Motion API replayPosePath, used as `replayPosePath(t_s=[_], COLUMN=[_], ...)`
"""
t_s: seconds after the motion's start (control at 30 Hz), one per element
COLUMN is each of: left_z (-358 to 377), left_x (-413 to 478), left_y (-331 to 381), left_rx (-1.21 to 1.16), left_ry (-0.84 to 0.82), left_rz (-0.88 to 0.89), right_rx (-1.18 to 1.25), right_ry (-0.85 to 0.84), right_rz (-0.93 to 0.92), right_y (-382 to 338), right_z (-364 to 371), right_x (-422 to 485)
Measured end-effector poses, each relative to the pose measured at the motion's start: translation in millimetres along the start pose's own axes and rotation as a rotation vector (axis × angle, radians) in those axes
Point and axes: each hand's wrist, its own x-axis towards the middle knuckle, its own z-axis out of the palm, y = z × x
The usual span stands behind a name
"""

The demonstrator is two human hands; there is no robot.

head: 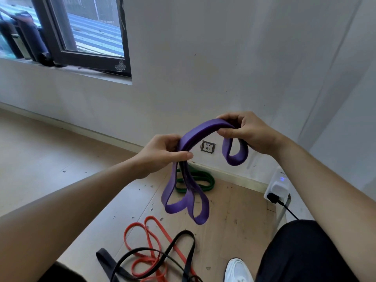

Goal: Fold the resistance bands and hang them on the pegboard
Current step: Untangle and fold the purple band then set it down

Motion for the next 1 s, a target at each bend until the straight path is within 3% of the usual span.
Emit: replayPosePath(t_s=[0.2, 0.3, 0.5, 0.77, 1.0], left_z=[-2.4, 2.8, 3.7, -13.2, -18.7], left_x=[-0.3, 0.3, 3.4, -1.6, -5.2], left_y=[7.8, 11.9, 10.5, 7.7, -8.1], left_rx=[-0.005, 0.051, 0.156, 0.420, 0.414], left_ry=[0.035, 0.010, 0.026, 0.047, -0.125], left_rz=[0.051, 0.087, 0.131, 0.117, 0.032], right_rx=[-0.224, -0.342, -0.184, -0.361, -0.305], right_ry=[-0.255, -0.395, -0.227, -0.271, -0.268], right_rz=[0.233, 0.259, 0.076, 0.065, 0.048], right_y=[19.0, 18.6, -0.5, -5.1, -8.2], right_z=[-7.3, 9.2, 54.1, 62.2, 55.3], right_x=[-7.1, -3.3, 8.2, 13.2, 8.7])
